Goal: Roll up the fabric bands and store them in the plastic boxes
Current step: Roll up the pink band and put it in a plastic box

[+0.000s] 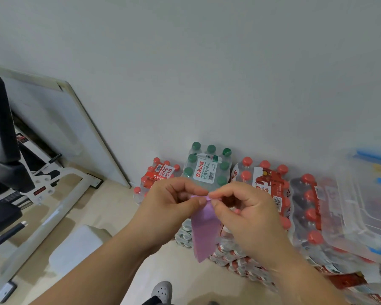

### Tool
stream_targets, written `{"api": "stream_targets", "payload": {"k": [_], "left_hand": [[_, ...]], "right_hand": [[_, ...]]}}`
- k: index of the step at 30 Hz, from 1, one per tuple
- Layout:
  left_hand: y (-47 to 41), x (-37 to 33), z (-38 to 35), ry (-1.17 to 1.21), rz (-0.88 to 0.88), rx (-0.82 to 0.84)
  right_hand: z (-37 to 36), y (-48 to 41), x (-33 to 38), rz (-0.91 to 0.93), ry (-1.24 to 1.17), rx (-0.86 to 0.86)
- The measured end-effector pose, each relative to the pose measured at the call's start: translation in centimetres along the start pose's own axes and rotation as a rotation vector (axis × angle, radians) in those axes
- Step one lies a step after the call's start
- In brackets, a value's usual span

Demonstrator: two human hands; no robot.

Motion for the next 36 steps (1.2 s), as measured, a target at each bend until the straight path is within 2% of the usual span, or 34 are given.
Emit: {"api": "stream_targets", "payload": {"k": [3,9,17,25,28,36], "left_hand": [[-0.3,-0.6,0.3,-0.104,-0.054,-0.025],[-1.2,-0.8,1.3,-0.076,-0.071,-0.043],[-4.4,-0.1,4.8,0.023,-0.046,0.011],[-8.1,-0.1,8.2,0.047,-0.037,0.119],[-9.2,0.0,9.3,0.146,-0.015,0.164],[-10.4,1.1,13.2,-0.016,-0.080,0.141]], "right_hand": [[0.1,0.0,-0.2,-0.012,0.026,-0.017],[-0.8,-1.4,-1.1,-0.116,-0.057,0.007],[-4.0,-4.0,-0.3,-0.060,0.199,-0.019],[-6.5,-6.9,-0.6,-0.224,-0.101,-0.143],[-7.8,-7.5,-0.5,-0.261,-0.110,-0.167],[-10.7,-8.9,-0.7,-0.321,-0.157,-0.249]]}}
Point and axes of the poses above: each hand's wrist, its own y-axis away from the middle knuckle, its own z-axis out of the back of the hand, x = y × z, the point moved 10 cm from there along -y, towards the middle knuckle, and after that the axes turned 8 degrees about -z, right-handed, at the moved point
